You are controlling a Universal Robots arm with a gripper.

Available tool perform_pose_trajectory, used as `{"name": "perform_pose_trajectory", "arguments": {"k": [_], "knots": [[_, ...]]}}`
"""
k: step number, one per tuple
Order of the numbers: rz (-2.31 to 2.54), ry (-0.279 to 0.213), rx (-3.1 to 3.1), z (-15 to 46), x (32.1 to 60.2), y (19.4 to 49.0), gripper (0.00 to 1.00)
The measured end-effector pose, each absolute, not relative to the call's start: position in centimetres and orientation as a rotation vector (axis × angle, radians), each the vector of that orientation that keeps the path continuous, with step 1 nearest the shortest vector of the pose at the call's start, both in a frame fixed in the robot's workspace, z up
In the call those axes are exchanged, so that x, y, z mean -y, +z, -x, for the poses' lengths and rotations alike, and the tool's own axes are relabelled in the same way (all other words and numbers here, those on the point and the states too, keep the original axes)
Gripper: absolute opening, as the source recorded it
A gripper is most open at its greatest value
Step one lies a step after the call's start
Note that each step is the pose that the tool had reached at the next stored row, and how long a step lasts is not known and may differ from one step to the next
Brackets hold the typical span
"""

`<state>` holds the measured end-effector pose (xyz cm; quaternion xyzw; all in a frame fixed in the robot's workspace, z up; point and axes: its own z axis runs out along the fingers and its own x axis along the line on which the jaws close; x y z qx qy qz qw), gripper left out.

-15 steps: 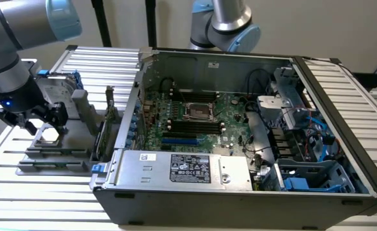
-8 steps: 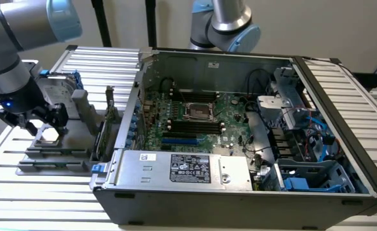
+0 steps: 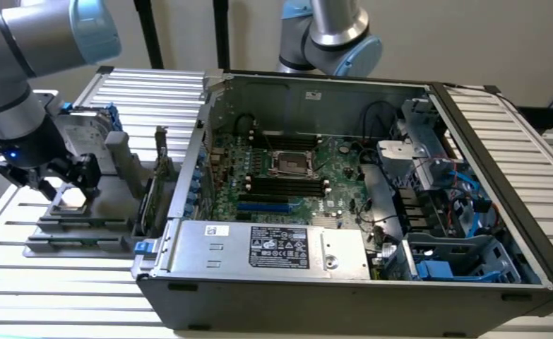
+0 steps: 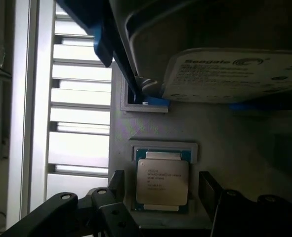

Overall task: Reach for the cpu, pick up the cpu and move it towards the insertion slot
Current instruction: 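Pick up the cpu and move it towards the insertion slot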

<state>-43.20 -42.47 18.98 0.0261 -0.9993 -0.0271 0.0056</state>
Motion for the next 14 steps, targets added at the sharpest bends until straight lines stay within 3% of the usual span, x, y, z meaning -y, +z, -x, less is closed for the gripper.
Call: {"name": "perform_pose_trajectory", "arguments": {"k": [14], "knots": [[-0.062, -0.085, 3.128, 42.91, 42.47, 18.6, 0.71]]}}
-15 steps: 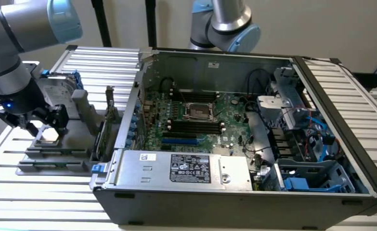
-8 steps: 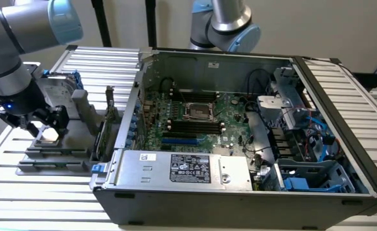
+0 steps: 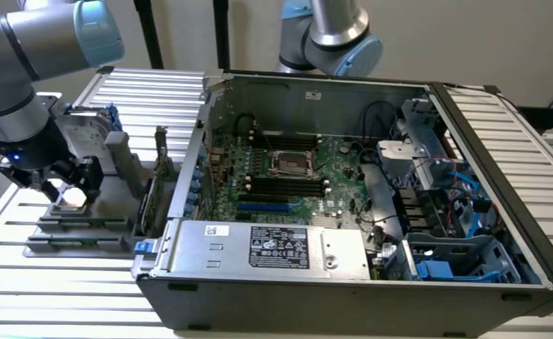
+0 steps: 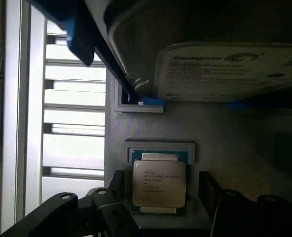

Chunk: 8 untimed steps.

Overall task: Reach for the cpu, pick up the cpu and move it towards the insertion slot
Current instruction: 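Pick up the cpu and move it towards the insertion slot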

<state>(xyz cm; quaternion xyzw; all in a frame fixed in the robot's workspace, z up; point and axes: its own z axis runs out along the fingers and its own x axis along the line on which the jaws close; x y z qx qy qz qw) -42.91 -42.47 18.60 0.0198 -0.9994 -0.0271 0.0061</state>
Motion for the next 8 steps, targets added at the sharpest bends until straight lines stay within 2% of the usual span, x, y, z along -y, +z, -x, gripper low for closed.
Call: {"name": "perform_pose_trajectory", "arguments": {"k": [4, 5, 6, 8], "knots": [[-0.062, -0.085, 3.127, 42.9, 42.47, 18.61, 0.69], [-0.062, -0.085, 3.127, 42.91, 42.47, 18.61, 0.63], [-0.062, -0.085, 3.126, 42.91, 42.47, 18.62, 0.63], [-0.062, -0.085, 3.125, 42.88, 42.47, 18.63, 0.54]]}}
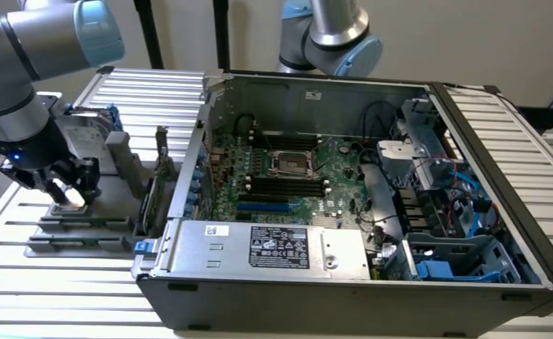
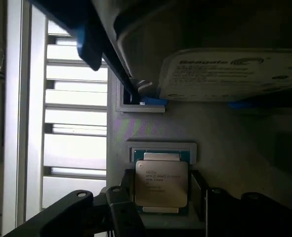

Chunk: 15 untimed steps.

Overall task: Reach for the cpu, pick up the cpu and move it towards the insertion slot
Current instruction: 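Pick up the cpu and move it towards the insertion slot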

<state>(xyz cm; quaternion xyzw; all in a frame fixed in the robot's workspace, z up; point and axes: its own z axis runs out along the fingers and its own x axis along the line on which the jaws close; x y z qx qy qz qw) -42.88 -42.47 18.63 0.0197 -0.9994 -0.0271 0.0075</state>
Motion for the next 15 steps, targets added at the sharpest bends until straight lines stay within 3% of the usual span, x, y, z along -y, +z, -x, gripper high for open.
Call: {"name": "perform_pose_trajectory", "arguments": {"k": [6, 15], "knots": [[-0.061, -0.085, 3.121, 42.8, 42.5, 19.2, 0.54], [-0.061, -0.085, 3.119, 42.6, 42.6, 22.8, 0.54]]}}
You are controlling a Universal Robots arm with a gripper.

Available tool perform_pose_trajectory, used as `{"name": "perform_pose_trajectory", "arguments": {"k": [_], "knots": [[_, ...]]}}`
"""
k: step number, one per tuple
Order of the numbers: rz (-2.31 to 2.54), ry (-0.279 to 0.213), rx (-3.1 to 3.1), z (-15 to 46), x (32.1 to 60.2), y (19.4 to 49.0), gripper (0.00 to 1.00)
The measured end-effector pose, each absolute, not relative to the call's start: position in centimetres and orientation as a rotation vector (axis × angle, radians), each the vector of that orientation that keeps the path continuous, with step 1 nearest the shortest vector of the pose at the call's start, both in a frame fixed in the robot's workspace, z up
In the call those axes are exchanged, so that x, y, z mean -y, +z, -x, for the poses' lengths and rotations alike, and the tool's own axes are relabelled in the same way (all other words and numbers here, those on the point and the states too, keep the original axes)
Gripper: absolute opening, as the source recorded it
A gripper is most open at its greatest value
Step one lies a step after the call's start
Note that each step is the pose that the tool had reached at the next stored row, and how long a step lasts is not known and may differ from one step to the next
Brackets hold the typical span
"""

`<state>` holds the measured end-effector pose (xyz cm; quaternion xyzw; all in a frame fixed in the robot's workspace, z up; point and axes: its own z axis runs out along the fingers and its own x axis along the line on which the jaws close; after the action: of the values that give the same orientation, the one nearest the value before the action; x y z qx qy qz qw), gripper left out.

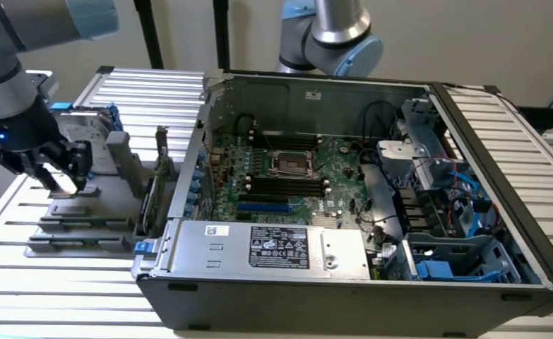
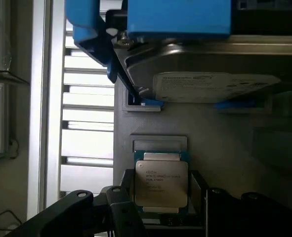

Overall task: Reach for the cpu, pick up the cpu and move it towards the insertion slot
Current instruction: 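Pick up the cpu and move it towards the insertion slot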

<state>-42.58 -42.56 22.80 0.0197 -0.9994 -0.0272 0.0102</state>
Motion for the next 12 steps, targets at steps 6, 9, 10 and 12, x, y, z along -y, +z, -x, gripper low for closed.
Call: {"name": "perform_pose_trajectory", "arguments": {"k": [6, 9, 10, 12], "knots": [[-0.061, -0.085, 3.119, 42.0, 42.6, 25.5, 0.54], [-0.061, -0.085, 3.119, 41.5, 42.7, 26.9, 0.54], [-0.061, -0.085, 3.119, 41.3, 42.7, 27.4, 0.54], [-0.061, -0.085, 3.119, 40.9, 42.7, 28.3, 0.54]]}}
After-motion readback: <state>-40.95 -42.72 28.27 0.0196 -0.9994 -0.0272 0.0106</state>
